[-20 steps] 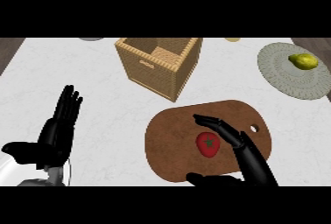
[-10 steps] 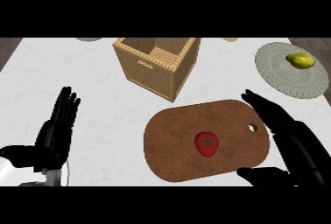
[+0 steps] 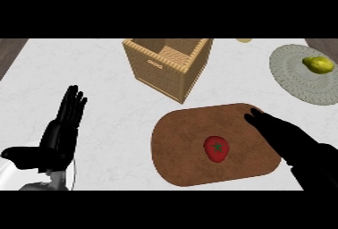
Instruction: Pick the tomato from the cutting board and place it in the basket
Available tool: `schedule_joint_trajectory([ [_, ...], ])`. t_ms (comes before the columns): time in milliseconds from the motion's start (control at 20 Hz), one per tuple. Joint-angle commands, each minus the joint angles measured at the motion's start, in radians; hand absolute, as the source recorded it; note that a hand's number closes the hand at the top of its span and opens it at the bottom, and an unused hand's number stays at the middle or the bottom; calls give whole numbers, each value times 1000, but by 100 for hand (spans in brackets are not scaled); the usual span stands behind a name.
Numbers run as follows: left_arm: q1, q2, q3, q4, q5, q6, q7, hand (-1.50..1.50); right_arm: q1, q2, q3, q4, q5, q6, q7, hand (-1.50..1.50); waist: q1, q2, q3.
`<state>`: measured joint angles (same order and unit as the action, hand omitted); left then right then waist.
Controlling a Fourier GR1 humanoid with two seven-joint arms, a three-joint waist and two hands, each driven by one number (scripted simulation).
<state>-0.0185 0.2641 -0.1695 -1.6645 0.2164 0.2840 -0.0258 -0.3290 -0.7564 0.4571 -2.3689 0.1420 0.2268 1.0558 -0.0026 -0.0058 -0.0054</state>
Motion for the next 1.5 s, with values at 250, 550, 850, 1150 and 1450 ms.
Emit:
schedule_joint_trajectory([
  [250,-16,-34,-17,9,-29,12,6,0,-204,20,84,101,-51,92,278,-150,15,5,1],
  [550,-20,-60,-26,24,-55,19,-10,0,-211,92,134,154,-9,69,297,-150,10,4,3],
  [850,39,-17,30,-31,-19,-35,-7,0,-50,146,214,172,162,18,180,-150,6,3,5],
  [1150,38,-83,-4,-4,-69,-18,-25,0,15,197,185,199,249,50,68,-150,0,5,5],
  [1450,-16,-77,45,12,-70,-31,20,0,14,303,208,316,408,53,16,-150,4,5,5],
])
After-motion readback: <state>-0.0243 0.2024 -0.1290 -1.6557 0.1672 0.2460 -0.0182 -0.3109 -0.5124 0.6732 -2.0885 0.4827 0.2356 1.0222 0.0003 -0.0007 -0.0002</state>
